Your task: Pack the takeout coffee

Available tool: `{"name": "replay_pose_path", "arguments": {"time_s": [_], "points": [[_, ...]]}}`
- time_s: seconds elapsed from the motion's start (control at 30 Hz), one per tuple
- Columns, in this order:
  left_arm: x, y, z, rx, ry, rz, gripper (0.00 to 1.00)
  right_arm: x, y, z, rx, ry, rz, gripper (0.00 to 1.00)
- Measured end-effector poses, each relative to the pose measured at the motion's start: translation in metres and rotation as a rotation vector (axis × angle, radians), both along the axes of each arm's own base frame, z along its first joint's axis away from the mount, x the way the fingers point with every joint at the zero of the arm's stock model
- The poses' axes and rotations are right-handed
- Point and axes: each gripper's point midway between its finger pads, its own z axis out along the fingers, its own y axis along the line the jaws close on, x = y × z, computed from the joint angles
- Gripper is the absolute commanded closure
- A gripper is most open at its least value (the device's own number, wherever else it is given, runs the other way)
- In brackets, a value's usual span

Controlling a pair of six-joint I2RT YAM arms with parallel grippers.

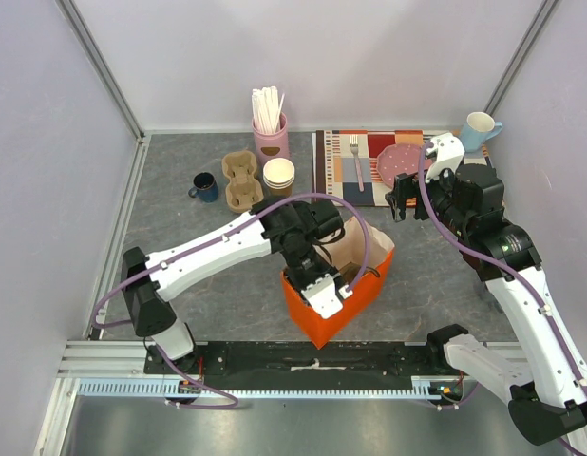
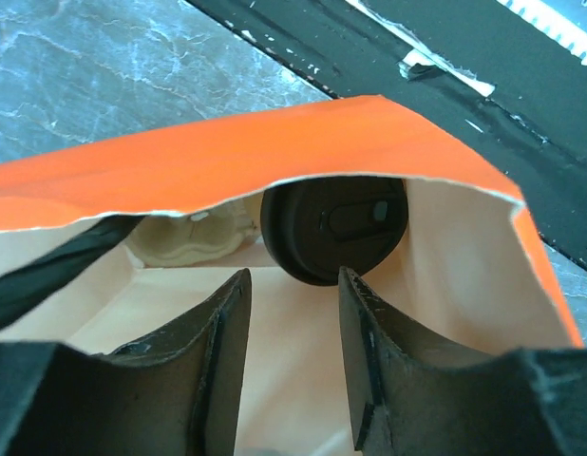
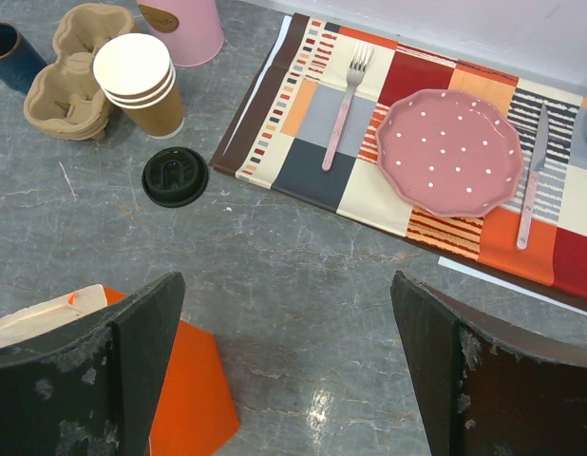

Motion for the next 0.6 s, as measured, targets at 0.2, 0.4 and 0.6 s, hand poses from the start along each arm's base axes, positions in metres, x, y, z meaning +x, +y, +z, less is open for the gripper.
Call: {"name": "replay_pose_path", "arguments": {"time_s": [0.2, 0.4, 0.6], "points": [[0.005, -0.002, 0.016, -0.038, -0.040, 0.010, 0.46, 0.000, 0.002, 0.000, 0.004, 0.003, 0.013, 0.02], [0.007, -0.003, 0.034, -0.079, -0.068, 0.026, 0.45, 0.001, 0.005, -0.004, 0.004, 0.015, 0.023, 0.02], [0.014, -0.003, 0.057, -0.127, -0.121, 0.056, 0.44, 0.001, 0.008, -0.004, 0.009, 0.020, 0.039, 0.02]]}}
